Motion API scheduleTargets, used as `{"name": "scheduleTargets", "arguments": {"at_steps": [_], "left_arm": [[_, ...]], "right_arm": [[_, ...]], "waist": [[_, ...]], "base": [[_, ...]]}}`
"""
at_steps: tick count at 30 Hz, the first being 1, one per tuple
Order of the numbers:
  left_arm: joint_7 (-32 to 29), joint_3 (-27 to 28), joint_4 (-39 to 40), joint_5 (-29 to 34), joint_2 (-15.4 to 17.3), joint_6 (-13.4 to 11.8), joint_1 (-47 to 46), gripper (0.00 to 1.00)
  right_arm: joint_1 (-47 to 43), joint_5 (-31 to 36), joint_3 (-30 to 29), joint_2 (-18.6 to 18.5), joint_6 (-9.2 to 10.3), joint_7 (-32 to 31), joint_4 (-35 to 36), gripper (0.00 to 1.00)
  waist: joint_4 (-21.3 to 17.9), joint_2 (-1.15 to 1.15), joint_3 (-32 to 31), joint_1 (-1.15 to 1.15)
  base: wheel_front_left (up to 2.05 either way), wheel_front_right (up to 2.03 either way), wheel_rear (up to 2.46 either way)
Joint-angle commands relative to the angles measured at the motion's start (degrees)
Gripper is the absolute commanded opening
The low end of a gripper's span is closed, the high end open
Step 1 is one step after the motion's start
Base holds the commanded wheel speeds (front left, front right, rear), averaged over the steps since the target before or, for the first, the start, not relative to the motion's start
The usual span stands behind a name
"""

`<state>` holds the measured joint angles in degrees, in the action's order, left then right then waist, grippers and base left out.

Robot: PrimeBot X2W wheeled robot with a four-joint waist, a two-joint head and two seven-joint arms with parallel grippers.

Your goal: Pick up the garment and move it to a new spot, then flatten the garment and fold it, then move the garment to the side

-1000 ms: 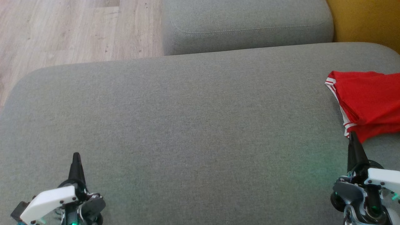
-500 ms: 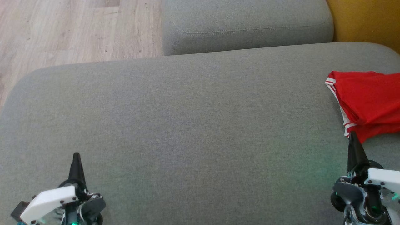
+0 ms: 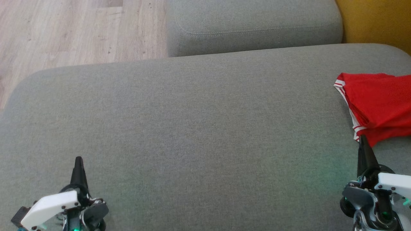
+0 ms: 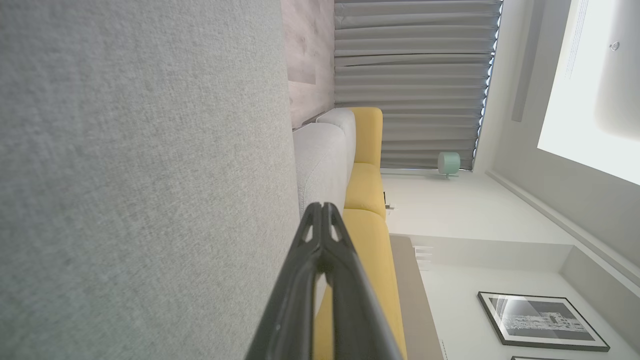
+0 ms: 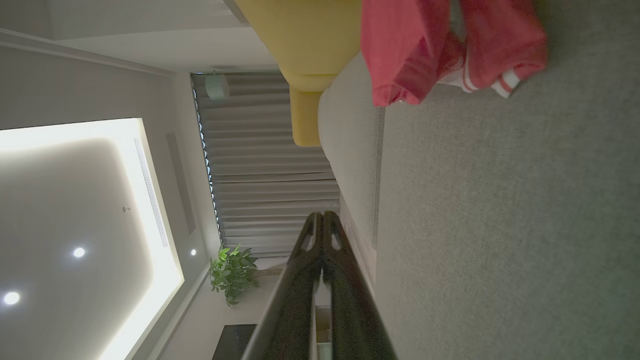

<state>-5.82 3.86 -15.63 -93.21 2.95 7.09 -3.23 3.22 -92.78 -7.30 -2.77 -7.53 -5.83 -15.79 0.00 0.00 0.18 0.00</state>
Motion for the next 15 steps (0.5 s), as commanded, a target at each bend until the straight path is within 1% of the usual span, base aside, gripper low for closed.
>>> {"name": "scheduleTargets", "arguments": {"at_steps": [1, 15], "left_arm": [[-0.29, 2.18, 1.60, 0.66, 0.30, 0.40, -2.91, 0.00], [-0.36, 2.28, 1.60, 0.73, 0.24, 0.40, -2.92, 0.00]], "right_arm": [[2.93, 0.31, 1.14, -0.40, 0.04, -0.37, 1.79, 0.00], [2.94, 0.38, 1.07, -0.34, 0.04, -0.43, 1.78, 0.00]], "waist": [[0.00, 0.00, 0.00, 0.00], [0.00, 0.00, 0.00, 0.00]], "base": [[0.00, 0.00, 0.00], [0.00, 0.00, 0.00]]}}
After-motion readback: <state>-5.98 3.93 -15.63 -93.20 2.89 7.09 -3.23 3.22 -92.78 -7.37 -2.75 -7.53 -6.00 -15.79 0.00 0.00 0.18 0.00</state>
